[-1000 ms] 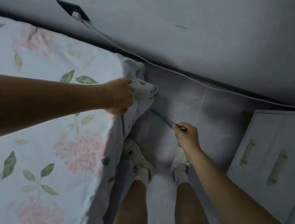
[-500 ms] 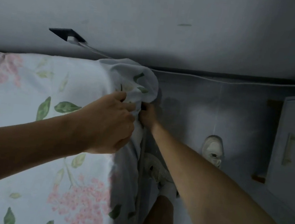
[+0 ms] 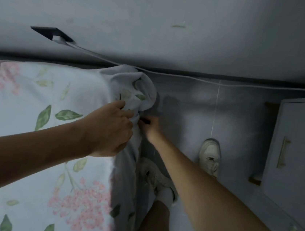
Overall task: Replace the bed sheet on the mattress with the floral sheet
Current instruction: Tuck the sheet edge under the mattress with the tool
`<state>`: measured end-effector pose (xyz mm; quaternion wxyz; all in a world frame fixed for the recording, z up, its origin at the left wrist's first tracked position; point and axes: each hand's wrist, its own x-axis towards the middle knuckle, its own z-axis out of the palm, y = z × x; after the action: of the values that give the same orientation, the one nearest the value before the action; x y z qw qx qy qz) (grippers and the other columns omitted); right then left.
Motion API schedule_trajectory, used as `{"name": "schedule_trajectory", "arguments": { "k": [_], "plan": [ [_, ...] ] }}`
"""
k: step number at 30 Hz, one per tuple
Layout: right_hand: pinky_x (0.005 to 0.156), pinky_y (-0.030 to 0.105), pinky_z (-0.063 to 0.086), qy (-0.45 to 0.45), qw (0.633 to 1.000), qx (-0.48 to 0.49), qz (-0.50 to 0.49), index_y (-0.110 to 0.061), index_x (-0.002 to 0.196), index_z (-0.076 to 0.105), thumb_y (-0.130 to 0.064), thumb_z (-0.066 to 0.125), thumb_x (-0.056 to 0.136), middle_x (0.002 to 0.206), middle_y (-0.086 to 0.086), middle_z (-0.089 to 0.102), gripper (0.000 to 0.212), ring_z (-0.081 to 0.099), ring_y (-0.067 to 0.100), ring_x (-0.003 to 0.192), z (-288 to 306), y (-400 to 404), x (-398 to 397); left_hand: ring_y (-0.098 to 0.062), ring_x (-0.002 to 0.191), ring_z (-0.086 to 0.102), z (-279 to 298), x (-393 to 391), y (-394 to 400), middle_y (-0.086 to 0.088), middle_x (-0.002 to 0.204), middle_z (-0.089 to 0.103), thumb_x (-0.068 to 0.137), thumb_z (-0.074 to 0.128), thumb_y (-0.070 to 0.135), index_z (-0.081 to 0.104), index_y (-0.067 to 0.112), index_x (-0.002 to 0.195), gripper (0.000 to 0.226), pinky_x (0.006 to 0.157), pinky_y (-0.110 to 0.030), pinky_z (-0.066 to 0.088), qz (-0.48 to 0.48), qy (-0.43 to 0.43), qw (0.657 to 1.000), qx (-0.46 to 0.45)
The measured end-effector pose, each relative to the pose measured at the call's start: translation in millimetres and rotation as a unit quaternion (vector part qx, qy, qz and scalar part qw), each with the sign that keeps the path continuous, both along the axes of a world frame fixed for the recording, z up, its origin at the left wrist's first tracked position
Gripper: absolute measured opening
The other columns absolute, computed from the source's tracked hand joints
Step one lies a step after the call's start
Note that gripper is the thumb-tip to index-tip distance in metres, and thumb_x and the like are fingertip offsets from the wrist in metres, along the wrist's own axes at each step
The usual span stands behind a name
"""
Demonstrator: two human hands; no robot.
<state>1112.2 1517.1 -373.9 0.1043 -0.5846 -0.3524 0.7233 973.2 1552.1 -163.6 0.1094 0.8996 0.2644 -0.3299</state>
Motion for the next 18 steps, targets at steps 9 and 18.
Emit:
{"name": "schedule_trajectory", "arguments": {
  "k": [9, 18],
  "plan": [
    [0.066, 0.037, 0.041, -0.18, 0.975, 0.013, -0.131, -0.012, 0.094, 0.073, -0.009, 0.061, 0.101, 0.075, 0.003, 0.055, 0.015, 0.048, 0.02, 0.072, 48.3, 29.5, 149.7, -0.021, 0.087, 0.05, -36.6, 4.9, 4.5, 0.003, 0.087, 0.069, 0.101, 0.042, 0.042, 0.073, 0.022, 0.088, 0.039, 0.083, -0.041, 0.034, 0.007, 0.027, 0.999, -0.016],
    [0.065, 0.028, 0.042, -0.186, 0.977, 0.055, -0.092, -0.012, 0.089, 0.075, -0.015, 0.063, 0.1, 0.073, -0.002, 0.061, 0.016, 0.057, 0.018, 0.072, 46.6, 74.4, 74.9, -0.029, 0.121, 0.051, -36.2, -53.4, 45.7, -0.007, 0.132, 0.05, 0.097, 0.041, 0.064, 0.05, 0.021, 0.136, 0.058, 0.105, -0.05, 0.044, 0.307, -0.211, 0.922, 0.106]
  ]
}}
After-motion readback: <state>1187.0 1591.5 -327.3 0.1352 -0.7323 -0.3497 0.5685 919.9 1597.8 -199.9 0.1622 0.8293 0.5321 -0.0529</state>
